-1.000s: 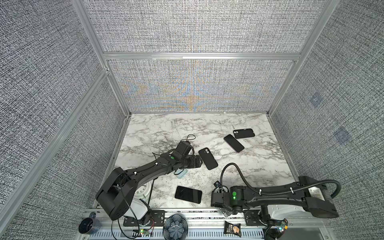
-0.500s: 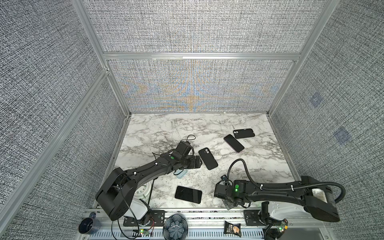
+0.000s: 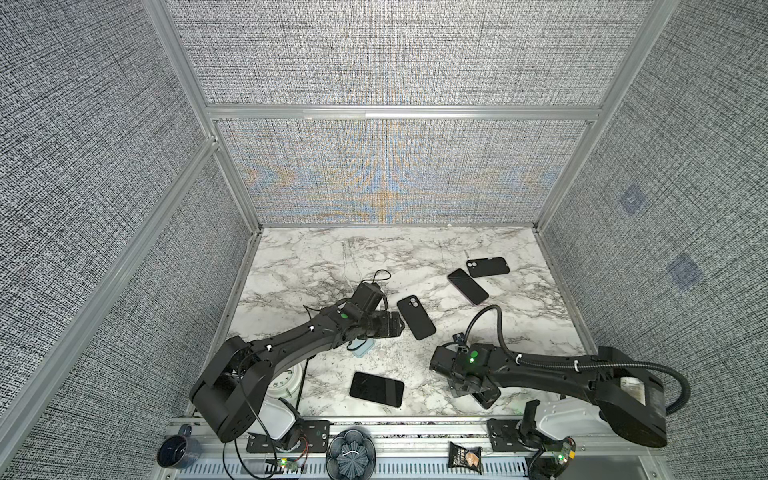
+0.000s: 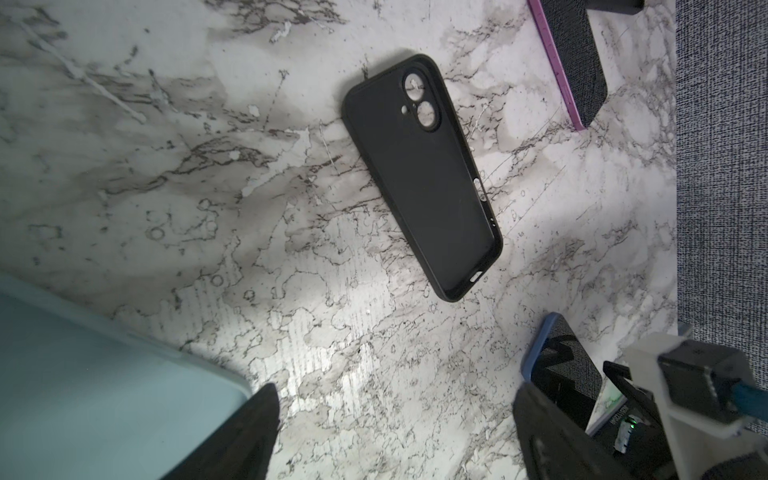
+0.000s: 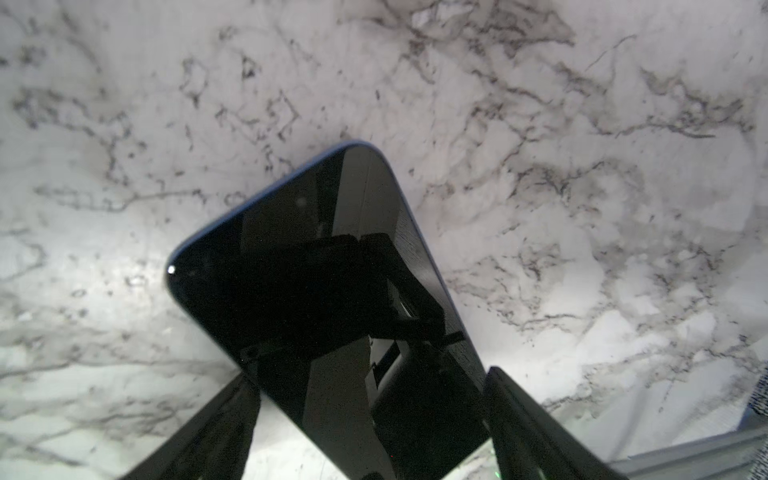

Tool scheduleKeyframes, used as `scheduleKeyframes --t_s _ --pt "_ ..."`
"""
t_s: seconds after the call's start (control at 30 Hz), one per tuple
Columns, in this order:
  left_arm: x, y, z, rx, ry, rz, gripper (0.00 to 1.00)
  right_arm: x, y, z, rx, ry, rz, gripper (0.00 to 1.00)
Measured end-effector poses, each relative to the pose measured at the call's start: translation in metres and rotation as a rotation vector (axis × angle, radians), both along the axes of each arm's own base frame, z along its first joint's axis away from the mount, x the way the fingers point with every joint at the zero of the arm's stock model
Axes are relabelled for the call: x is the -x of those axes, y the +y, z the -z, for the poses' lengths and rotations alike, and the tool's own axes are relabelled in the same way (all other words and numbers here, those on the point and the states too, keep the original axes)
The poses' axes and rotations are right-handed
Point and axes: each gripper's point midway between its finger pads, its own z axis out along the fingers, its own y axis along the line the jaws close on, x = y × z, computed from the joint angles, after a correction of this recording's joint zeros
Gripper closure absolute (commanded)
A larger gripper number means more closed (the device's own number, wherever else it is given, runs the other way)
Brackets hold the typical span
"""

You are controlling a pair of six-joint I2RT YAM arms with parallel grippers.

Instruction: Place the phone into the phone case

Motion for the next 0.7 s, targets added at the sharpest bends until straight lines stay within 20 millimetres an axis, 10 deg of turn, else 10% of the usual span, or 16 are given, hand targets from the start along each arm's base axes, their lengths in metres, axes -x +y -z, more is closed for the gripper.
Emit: scheduleKeyframes --t_s 0.7 --pt "-0.007 -0.016 0.002 0.011 0.022 0.040 0.11 -0.041 -0.011 0.013 -0.270 -0.123 0.304 0.10"
